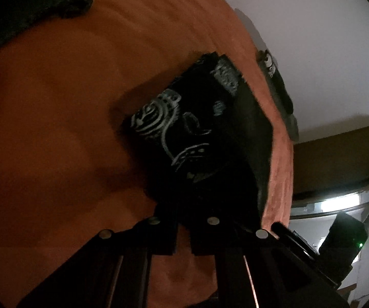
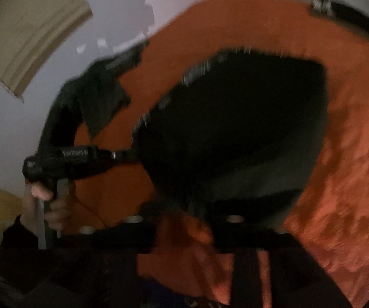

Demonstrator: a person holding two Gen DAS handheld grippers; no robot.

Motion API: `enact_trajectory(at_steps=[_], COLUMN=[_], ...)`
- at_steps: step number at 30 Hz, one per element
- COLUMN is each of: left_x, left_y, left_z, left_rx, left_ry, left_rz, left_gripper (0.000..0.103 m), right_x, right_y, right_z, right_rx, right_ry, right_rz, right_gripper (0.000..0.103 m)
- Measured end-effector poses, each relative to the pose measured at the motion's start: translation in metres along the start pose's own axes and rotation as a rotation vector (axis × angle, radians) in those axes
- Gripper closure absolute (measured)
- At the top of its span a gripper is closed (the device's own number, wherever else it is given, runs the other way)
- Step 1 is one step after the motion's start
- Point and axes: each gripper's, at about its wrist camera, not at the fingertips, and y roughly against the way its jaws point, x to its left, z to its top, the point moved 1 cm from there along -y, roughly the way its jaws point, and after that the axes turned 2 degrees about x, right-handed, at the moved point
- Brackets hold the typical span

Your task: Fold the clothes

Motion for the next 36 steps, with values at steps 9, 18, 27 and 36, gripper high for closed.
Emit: enact_trajectory(at_steps=[9,18,27,36], left_x=[-0.044,-0.008,0.029,-0.009], left_y=[-0.034,-0.048,-0.008,-0.043], left_z=[-0.001,-0.004,0.01,-0.003], left_rx=[0.005,-0.014,-0.074,-0.009], left_ry=[-0.092,-0.047,0.088,-0.042], left_rz=[0.079,0.168,0.159,0.184], left_gripper=[0.052,0.087,0.078,0.063], right_x=[-0.009,-0.087,-0.11,-0.089], right_y=[-0.028,-0.05,-0.013,-0.088], right_z=[0.009,0.0,0.052,0.184], right_rx=[0.002,0.081,0.04,0.119], right_ry=[0.028,-0.081,-0.122,-0.127], right_rz=[-0.119,-0.424,-0.114,-0.142], right_gripper=[0.039,0.103,0.068,0.029])
